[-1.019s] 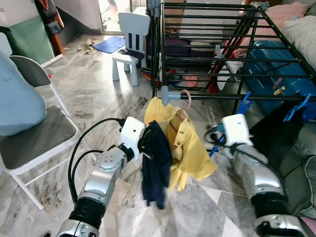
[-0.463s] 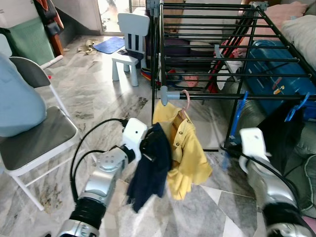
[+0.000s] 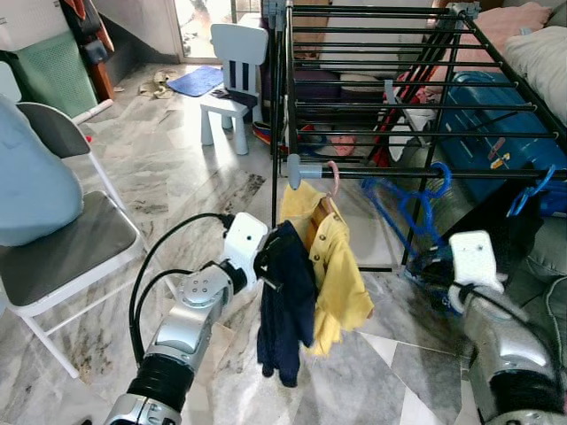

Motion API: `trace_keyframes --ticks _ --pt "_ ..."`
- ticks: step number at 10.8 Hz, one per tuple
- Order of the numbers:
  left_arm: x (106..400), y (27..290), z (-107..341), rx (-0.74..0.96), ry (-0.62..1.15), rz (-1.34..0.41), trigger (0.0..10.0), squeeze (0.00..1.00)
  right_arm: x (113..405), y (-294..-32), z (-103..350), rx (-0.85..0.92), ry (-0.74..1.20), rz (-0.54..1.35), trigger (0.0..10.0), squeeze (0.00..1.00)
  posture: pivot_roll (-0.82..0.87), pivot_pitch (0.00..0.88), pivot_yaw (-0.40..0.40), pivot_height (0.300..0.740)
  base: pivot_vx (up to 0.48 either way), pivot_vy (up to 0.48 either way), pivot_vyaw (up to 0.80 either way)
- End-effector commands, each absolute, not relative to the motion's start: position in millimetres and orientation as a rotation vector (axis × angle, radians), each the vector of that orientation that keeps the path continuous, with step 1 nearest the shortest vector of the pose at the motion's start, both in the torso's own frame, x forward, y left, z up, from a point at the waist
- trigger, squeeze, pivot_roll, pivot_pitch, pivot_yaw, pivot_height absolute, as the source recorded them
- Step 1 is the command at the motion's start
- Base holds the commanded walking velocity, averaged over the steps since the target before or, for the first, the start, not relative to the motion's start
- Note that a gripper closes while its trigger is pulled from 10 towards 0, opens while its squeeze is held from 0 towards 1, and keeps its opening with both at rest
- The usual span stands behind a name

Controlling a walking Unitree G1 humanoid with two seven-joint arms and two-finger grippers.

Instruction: Hang hanger

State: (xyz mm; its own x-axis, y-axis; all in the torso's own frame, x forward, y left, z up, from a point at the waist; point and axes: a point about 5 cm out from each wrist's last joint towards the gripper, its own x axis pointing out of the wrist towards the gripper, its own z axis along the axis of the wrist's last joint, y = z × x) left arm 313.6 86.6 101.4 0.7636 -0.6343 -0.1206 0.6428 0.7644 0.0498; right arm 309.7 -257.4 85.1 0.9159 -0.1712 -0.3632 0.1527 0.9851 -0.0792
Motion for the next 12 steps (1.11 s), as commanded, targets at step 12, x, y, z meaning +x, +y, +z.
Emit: trace_keyframes --ticks 12 --pt "317 85 101 0.154 0.102 -0.693 10.0 0.00 325 -259 106 -0.157 0.290 0.077 10.0 0.00 0.04 0.000 -0.014 0.740 0.000 0.000 0.00"
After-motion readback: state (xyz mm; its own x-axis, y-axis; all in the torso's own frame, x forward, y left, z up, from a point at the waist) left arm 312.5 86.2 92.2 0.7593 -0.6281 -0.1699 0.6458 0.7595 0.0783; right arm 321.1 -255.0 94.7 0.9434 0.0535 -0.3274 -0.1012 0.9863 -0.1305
